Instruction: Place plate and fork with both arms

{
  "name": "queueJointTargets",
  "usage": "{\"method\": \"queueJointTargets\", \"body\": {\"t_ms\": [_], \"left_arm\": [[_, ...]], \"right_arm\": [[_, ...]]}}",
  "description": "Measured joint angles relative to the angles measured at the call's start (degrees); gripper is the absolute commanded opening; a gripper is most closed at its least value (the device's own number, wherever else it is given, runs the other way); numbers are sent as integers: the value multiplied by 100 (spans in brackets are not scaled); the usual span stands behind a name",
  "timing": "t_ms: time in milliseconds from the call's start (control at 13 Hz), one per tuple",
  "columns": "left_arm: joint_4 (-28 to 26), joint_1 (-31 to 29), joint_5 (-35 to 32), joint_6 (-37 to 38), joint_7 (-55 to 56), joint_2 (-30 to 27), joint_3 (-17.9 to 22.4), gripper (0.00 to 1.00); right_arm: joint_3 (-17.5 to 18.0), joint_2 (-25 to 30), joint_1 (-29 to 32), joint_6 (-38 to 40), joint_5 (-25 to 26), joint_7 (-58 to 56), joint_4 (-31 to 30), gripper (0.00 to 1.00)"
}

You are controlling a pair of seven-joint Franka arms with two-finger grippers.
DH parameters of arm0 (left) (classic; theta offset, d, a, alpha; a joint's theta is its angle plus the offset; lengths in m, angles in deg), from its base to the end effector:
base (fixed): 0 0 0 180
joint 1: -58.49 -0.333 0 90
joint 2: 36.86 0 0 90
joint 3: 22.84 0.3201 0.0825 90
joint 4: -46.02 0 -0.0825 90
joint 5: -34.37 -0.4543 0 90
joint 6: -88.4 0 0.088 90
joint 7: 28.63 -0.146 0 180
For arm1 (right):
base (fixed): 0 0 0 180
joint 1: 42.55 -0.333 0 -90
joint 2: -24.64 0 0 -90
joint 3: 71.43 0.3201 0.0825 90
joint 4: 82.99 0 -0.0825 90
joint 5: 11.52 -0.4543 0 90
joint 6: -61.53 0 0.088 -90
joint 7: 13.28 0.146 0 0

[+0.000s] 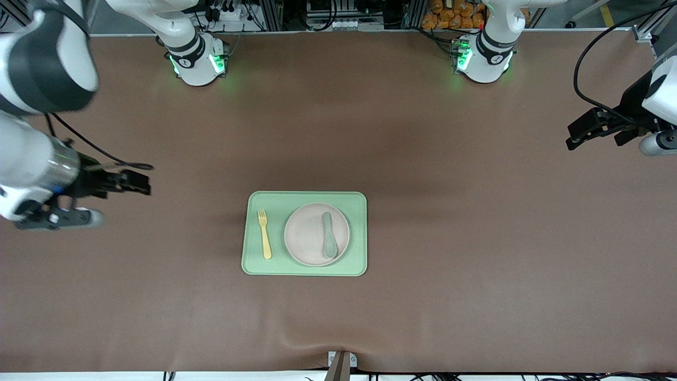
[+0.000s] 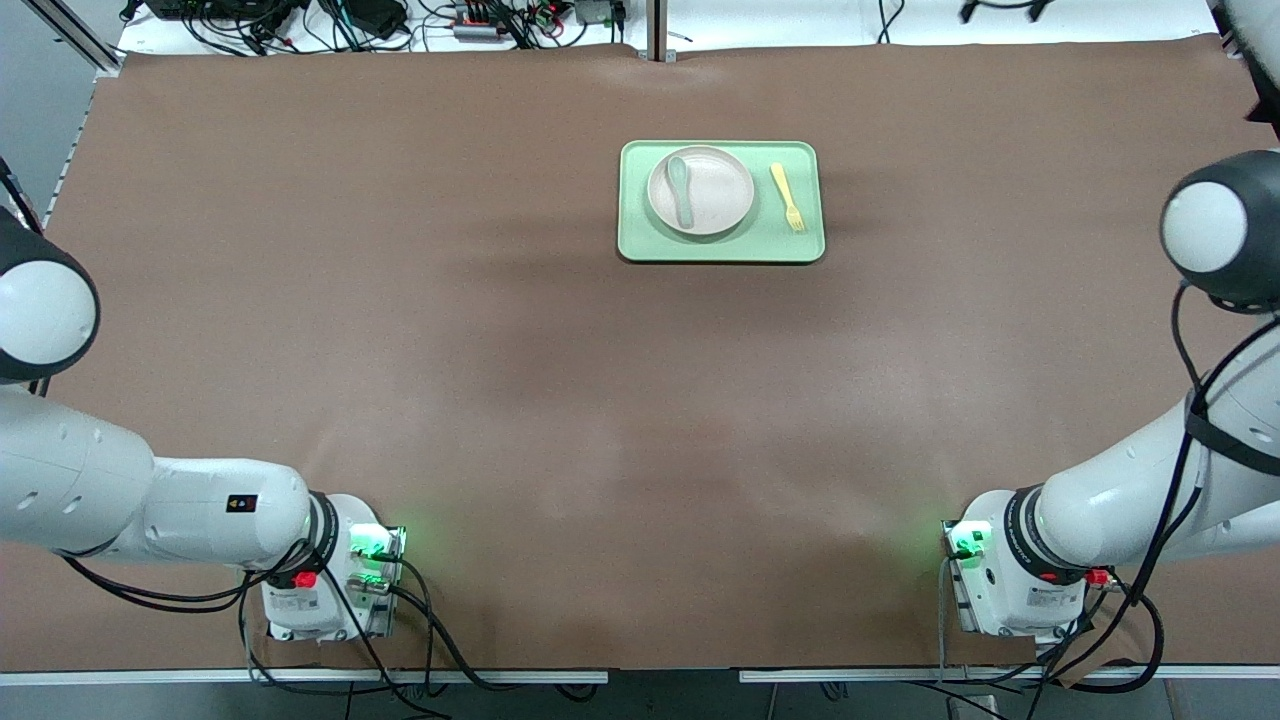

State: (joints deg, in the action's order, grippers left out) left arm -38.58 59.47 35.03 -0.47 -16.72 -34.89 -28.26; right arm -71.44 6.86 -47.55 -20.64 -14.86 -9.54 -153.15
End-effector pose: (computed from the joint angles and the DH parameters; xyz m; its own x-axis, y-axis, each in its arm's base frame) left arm 0.6317 -0.0716 0.6174 0.9947 0.0960 0.0364 0.0952 -0.9952 0.0227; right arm 0.6968 0.0700 0.5576 0.9942 0.0294 -0.1039 0.0241 -0.9984 -0.0515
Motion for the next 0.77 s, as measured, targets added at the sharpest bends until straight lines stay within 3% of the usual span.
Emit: {"method": "queueJointTargets", "body": {"t_ms": [462,769], "left_arm": [[-9,9,0,1,0,-5,-6,100],[-26,10,0,13,0,-56,-6,100]], "right_arm": [[121,1309,449,197,0,-19,-860,100],[157,1869,459,284,55,-19,-1448,100]]}}
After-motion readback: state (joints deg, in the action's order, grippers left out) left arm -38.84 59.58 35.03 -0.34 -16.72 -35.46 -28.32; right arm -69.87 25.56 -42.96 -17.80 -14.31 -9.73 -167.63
